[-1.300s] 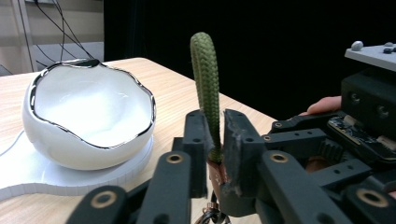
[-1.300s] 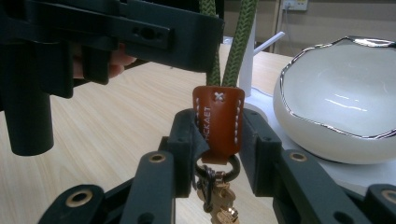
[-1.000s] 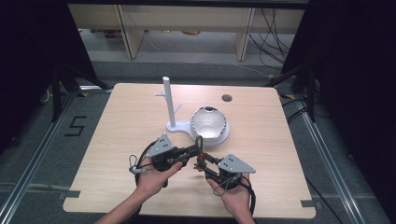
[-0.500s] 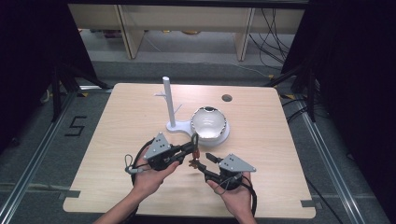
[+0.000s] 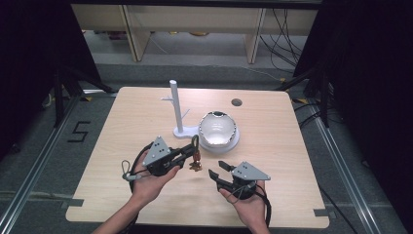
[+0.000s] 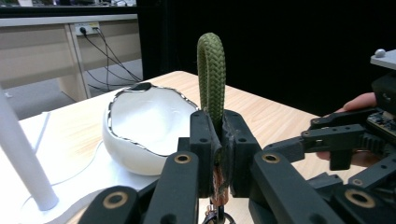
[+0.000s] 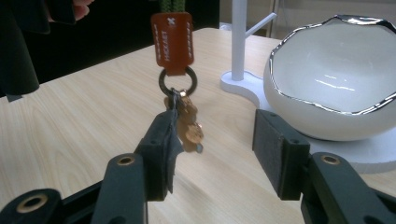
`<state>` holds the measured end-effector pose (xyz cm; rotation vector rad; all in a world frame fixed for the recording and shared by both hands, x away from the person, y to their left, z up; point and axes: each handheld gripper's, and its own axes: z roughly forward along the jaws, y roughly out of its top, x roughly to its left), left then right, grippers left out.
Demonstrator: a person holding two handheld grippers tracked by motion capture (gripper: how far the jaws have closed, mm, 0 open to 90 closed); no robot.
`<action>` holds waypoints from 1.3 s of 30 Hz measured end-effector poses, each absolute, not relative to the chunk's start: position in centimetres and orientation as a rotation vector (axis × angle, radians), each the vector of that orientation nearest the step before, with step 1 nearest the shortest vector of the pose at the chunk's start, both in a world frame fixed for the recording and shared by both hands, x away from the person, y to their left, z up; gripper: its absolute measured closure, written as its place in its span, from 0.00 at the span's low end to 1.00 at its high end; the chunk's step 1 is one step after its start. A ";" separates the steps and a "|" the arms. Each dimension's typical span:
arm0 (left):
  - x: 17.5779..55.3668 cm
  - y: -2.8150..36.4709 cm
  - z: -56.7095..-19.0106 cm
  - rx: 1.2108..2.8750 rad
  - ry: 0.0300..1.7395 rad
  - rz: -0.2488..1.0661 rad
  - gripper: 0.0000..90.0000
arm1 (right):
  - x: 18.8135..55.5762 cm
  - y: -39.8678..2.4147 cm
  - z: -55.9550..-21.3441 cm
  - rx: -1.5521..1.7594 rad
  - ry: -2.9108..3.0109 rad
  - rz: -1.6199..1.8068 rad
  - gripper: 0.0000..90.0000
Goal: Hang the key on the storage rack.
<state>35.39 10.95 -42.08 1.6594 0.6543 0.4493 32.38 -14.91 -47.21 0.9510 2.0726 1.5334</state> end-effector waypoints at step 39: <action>35.6 15.7 -41.8 1.660 0.729 0.571 0.92 | 32.0 -17.4 -48.2 1.035 2.053 1.494 0.56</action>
